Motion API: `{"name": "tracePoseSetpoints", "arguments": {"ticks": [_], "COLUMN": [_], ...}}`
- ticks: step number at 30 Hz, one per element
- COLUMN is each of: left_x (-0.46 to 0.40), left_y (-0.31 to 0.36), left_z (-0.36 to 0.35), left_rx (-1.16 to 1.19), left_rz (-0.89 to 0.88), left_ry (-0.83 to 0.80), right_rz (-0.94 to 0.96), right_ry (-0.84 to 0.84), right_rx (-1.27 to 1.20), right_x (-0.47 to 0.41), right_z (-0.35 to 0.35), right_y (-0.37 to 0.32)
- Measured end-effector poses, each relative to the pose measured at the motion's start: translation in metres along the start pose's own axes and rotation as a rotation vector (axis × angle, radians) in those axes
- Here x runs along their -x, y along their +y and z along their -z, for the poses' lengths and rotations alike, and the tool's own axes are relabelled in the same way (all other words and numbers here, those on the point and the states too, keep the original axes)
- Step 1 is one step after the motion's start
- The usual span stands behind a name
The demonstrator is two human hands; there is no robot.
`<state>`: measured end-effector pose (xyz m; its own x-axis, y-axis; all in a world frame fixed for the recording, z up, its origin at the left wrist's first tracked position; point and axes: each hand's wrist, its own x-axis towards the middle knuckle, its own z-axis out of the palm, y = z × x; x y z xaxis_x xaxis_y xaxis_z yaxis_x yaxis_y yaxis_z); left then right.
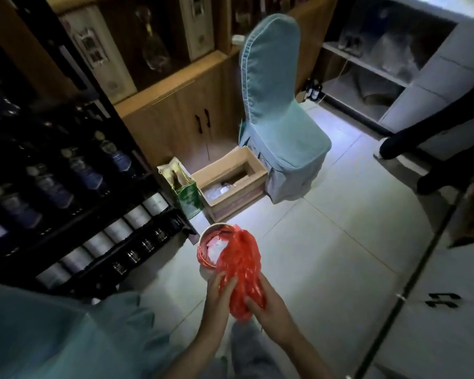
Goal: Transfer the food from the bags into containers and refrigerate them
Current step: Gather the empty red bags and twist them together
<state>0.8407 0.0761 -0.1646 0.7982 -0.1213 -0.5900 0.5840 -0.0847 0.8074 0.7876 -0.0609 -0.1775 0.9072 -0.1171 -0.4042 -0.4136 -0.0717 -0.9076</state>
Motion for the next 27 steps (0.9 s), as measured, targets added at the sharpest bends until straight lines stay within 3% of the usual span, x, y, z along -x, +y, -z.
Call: {"name": "tracePoseSetpoints", "arguments": {"ticks": [4, 9, 15, 22, 27], "left_x": [-0.055, -0.139, -0.307, -0.493, -0.541], "left_y": [-0.016, -0.055, -0.155, -0.299, -0.329], "left_z": [0.002, 0.014, 0.023, 0.047, 0.057], "left_rx": [-0.054, -0.158, -0.344, -0.732, -0.889], "left_rz": [0.082, 0.073, -0.004, 0.182, 0.168], "left_ry": [-0.053, 0.131, 0.231, -0.051, -0.121], "right_rz": [-0.059, -0.111, -0.062, -0.158, -0.245], "right_ry": [0.012, 0.037, 0.033, -0.116, -0.238], "right_rx": [0.093, 0.168, 0.282, 0.479, 0.743], "right_x": [-0.06, -0.145, -0.278, -0.421, -0.471], "right_z": [0.011, -0.008, -0.049, -0.096, -0.104], "right_y": [0.023, 0.079, 0.205, 0.384, 0.432]}}
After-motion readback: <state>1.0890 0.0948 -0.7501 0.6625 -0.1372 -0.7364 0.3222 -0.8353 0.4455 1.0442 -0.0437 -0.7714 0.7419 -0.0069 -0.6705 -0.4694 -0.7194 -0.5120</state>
